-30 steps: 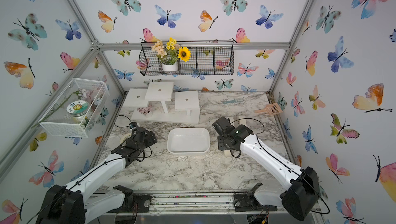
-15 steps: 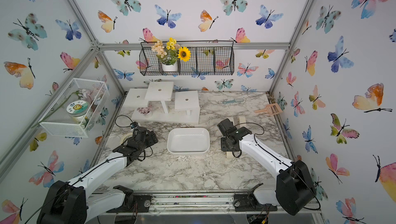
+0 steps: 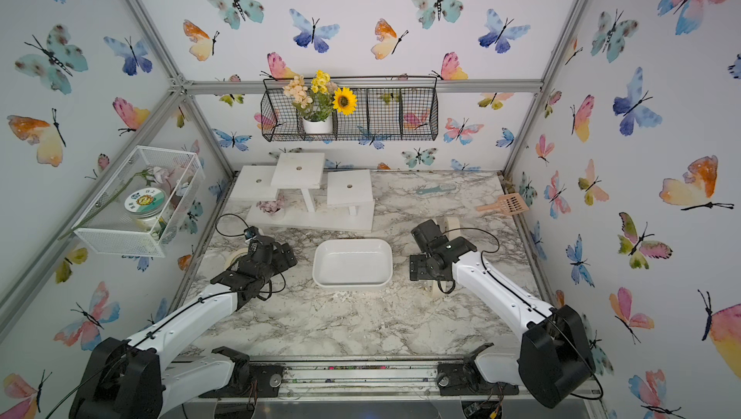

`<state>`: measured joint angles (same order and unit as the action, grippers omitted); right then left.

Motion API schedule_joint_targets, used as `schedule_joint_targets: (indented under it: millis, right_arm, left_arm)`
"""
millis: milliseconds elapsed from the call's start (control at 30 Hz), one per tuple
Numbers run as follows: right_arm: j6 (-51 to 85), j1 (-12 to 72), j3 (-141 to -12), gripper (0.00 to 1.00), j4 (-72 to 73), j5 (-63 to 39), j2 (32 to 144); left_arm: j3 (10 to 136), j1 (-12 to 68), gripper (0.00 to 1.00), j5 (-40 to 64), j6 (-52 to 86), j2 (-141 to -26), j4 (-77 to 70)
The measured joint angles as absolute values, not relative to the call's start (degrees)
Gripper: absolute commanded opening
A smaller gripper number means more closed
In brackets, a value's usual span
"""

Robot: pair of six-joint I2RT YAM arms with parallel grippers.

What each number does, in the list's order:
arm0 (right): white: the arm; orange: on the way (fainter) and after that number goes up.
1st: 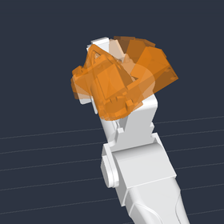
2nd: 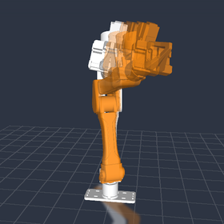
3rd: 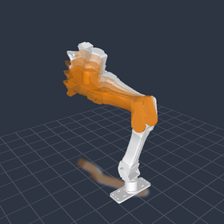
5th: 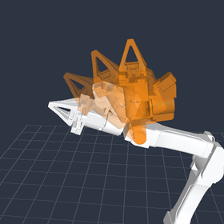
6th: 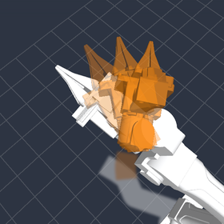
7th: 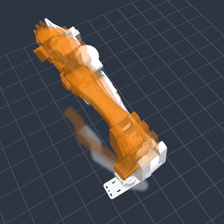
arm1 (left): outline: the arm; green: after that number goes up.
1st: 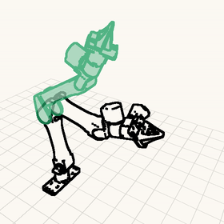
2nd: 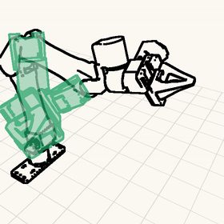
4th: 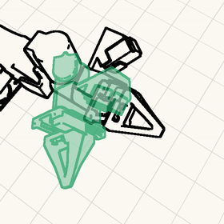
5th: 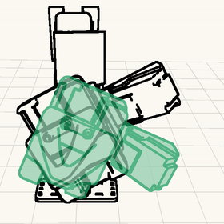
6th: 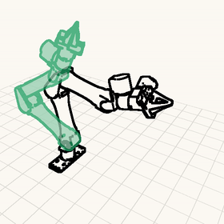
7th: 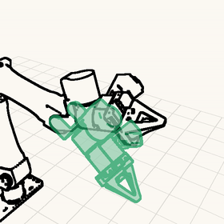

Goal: Take out the art tape in the storage box
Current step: Place the art tape at the center of the board, then reset both arms

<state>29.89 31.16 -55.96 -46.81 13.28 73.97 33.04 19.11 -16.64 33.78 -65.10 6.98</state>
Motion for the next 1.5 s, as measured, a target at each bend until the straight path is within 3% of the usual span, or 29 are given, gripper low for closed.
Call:
schedule_joint_targets:
  millis: [200, 400, 500, 867, 1233, 1500]
  right_arm:
    - [28.21, 26.28, -61.47, 0.99, -45.93, 19.09, 68.47]
    - [22.57, 2.15, -52.73, 0.99, -30.68, 18.65, 66.85]
    - [20.62, -4.01, -43.66, 0.99, -19.88, 21.15, 66.89]
    - [16.36, -4.36, -27.51, 0.99, 15.53, 28.32, 78.91]
    - [12.56, -4.36, -18.76, 0.99, 41.12, 25.21, 80.03]
    - [9.10, -3.42, -17.96, 0.99, 48.36, 20.80, 80.03]
  left_arm:
    - [37.10, 19.11, 0.99, -21.28, 30.76, -64.01, 7.49]
    - [37.21, 17.58, 0.99, -30.85, 25.71, -62.43, 4.91]
    - [34.04, 14.09, 0.99, -34.11, 24.08, -61.71, 0.01]
    - [19.46, 5.93, 0.99, -41.04, 15.49, -66.52, -23.05]
    - [14.37, 1.45, 0.99, -30.74, 8.45, -70.67, -41.58]
    - [13.74, 1.45, 0.99, -21.47, 6.61, -71.31, -46.81]
